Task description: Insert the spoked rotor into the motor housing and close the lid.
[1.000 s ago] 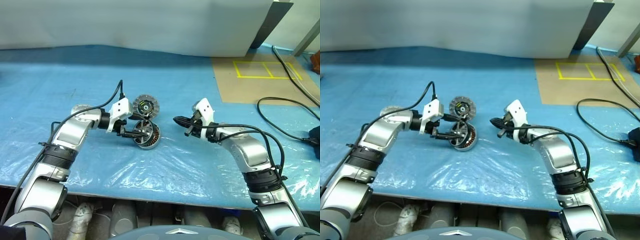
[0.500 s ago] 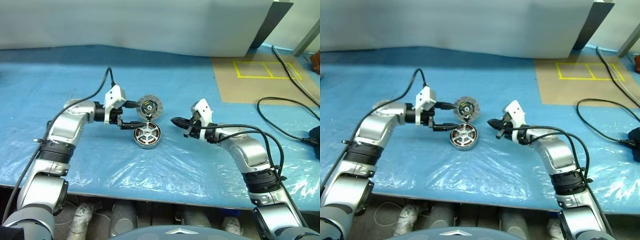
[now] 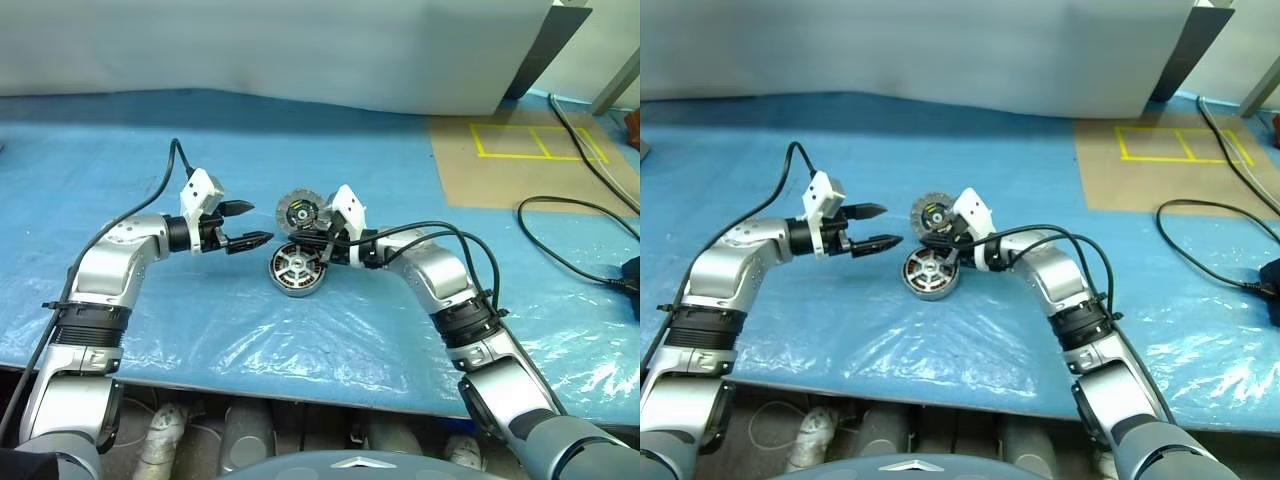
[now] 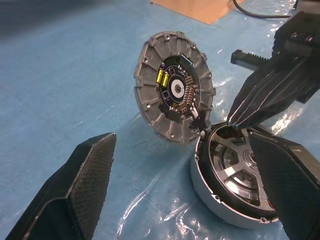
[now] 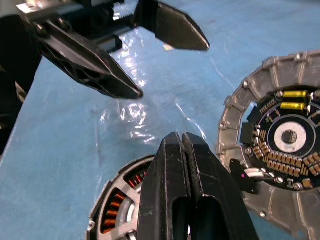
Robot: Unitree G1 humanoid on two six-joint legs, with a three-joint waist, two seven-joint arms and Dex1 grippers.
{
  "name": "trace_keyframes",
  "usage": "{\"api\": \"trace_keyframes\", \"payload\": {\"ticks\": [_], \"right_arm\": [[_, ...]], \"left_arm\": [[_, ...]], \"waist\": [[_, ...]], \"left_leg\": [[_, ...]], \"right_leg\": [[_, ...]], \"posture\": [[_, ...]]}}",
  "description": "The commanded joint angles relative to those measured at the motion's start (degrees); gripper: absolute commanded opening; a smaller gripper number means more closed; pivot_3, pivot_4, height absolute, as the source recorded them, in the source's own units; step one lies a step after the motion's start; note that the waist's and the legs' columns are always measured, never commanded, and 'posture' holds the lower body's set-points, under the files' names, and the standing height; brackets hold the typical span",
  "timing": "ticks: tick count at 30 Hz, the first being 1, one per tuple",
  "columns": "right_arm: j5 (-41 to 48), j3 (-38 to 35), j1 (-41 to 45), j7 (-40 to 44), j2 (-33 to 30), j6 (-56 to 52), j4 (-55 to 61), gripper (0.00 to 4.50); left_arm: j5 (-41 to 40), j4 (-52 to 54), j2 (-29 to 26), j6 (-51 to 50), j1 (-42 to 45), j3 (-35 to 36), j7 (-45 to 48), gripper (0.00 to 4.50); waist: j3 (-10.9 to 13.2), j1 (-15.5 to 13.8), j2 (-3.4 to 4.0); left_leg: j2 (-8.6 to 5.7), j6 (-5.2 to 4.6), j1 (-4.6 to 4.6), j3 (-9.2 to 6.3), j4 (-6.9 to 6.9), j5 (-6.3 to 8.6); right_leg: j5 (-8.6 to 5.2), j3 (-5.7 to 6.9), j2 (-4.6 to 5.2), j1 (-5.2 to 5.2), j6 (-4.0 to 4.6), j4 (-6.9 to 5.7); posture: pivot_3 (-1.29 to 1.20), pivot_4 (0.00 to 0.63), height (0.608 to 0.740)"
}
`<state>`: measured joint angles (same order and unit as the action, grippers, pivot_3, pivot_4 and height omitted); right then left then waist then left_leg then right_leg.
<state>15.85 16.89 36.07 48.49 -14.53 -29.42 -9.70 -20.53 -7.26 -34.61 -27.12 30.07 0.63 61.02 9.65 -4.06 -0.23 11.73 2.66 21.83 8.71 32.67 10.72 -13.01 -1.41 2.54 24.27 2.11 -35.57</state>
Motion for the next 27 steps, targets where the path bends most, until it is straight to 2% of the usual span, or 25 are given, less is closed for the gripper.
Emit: {"api": "trace_keyframes", "payload": {"ticks": [1, 3, 7, 12, 16, 24, 27], "right_arm": [[-6.0, 4.3, 0.0, 1.1, -0.7, 5.7, -5.9, 0.0], [-10.2, 7.2, -1.0, 1.4, -1.9, 10.2, -8.5, 0.0], [-10.4, 5.9, -0.6, 0.6, -0.9, 10.6, -7.9, 0.0], [-3.2, -0.6, 0.8, 2.3, 0.9, 5.0, -2.8, 0.0], [2.4, -4.2, 0.3, 4.8, -0.2, -0.7, 4.4, 0.0], [3.4, -5.7, -5.2, 3.9, -5.4, -5.5, 12.3, 0.0], [3.3, -7.2, -7.8, 2.5, -7.7, -6.6, 14.6, 0.0]], "left_arm": [[-1.8, 3.7, -0.4, -0.8, -0.8, 1.7, -0.9, 4.45], [-1.7, 3.5, -0.3, -0.8, -0.8, 1.4, -1.4, 4.45], [-1.2, 2.2, -0.5, -0.2, -0.2, 1.0, -1.7, 4.45], [-0.3, 0.2, -0.1, 1.2, 1.4, 0.3, -1.8, 4.45], [1.6, -4.2, 0.9, 3.9, 4.1, -0.3, -2.9, 4.45], [-0.5, -20.1, 4.6, 4.5, 13.3, 3.2, -3.9, 4.45], [-2.6, -31.3, 6.5, 4.9, 19.6, 6.4, -2.7, 3.84]], "waist": [[0.0, 0.1, 0.0], [0.0, 0.2, 0.0], [0.0, 0.2, -0.01], [0.0, 0.2, -0.02], [0.0, 0.0, -0.02], [0.0, 0.0, -0.07], [0.1, -0.2, -0.14]], "left_leg": [[0.0, 0.0, -0.01, 0.0, 0.0, 0.0], [0.02, 0.0, 0.0, -0.01, -0.02, 0.0], [0.02, 0.0, -0.15, 0.0, -0.01, 0.0], [0.02, -0.01, -0.15, 0.0, 0.08, 0.0], [0.02, -0.01, -0.09, -0.01, 0.1, 0.0], [0.02, -0.01, -0.07, -0.04, 0.02, 0.0], [0.0, -0.01, -0.05, -0.06, 0.07, 0.0]], "right_leg": [[0.05, 0.0, 0.0, 0.0, -0.08, 0.0], [0.07, 0.04, -0.01, 0.0, -0.11, 0.0], [0.0, 0.0, -0.01, -0.09, -0.01, -0.04], [-0.06, -0.04, -0.02, -0.11, 0.1, -0.04], [-0.06, -0.03, -0.01, -0.09, 0.09, -0.02], [0.08, 0.03, -0.03, -0.09, -0.14, 0.01], [0.08, 0.03, -0.02, -0.09, -0.14, 0.02]], "posture": [[0.0, 0.15, 0.74], [0.0, 0.15, 0.74], [0.0, 0.15, 0.74], [0.0, 0.15, 0.74], [0.0, 0.15, 0.74], [0.0, 0.15, 0.74], [0.0, 0.15, 0.74]]}}
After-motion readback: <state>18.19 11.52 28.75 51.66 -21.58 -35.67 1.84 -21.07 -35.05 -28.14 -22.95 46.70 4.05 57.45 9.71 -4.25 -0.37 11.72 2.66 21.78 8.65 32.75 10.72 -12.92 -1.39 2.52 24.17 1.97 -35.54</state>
